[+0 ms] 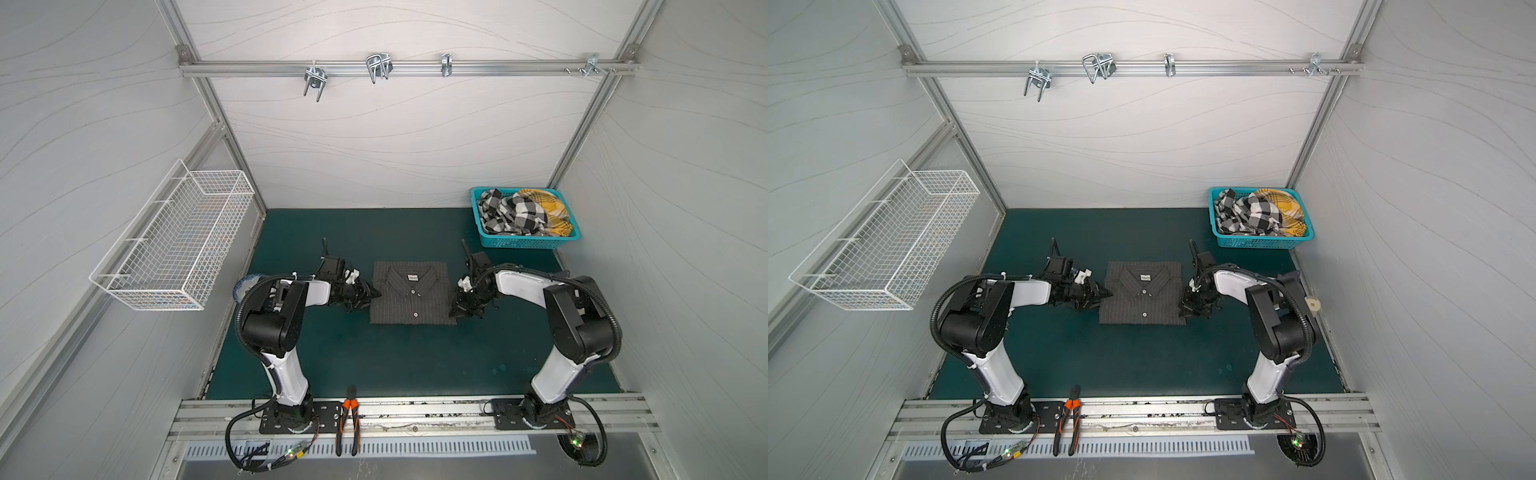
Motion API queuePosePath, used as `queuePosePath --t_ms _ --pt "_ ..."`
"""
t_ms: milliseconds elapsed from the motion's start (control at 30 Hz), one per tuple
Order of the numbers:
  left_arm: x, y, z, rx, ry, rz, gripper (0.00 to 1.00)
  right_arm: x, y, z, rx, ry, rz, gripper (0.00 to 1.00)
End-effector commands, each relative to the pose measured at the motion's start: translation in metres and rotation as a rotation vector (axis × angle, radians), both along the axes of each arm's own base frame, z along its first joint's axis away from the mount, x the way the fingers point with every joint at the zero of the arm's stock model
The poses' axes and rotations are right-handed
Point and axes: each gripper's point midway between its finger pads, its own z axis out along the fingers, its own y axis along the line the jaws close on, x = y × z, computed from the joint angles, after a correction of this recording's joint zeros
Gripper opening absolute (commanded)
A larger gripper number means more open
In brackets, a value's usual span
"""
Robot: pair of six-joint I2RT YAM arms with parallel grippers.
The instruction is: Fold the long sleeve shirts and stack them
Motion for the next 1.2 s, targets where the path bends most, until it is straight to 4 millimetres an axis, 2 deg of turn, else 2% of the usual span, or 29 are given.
queuePosePath --t_ms 0,200,300,533,733,1167 --pt "-0.026 0.001 -0.035 0.069 0.13 0.005 0.32 -0.006 0.001 -0.01 -0.019 0.022 0.007 0.02" --pt "-0.021 0.003 -0.025 0.098 0.108 -0.005 0.21 -0.006 0.001 -0.009 -0.022 0.019 0.006 0.0" --pt "-0.017 0.004 -0.019 0.111 0.096 -0.011 0.15 -0.004 0.0 -0.003 -0.023 0.007 0.006 0.0" --pt "-0.01 0.005 -0.001 0.134 0.057 -0.023 0.09 -0.003 -0.002 0.013 -0.025 -0.032 0.013 0.0" --pt "-0.014 0.005 0.004 0.144 0.044 -0.033 0.0 -0.004 -0.006 0.028 -0.034 -0.076 0.016 0.0" --pt "-0.007 0.019 0.018 0.269 0.008 -0.055 0.0 -0.009 -0.013 0.07 0.01 -0.236 -0.001 0.03"
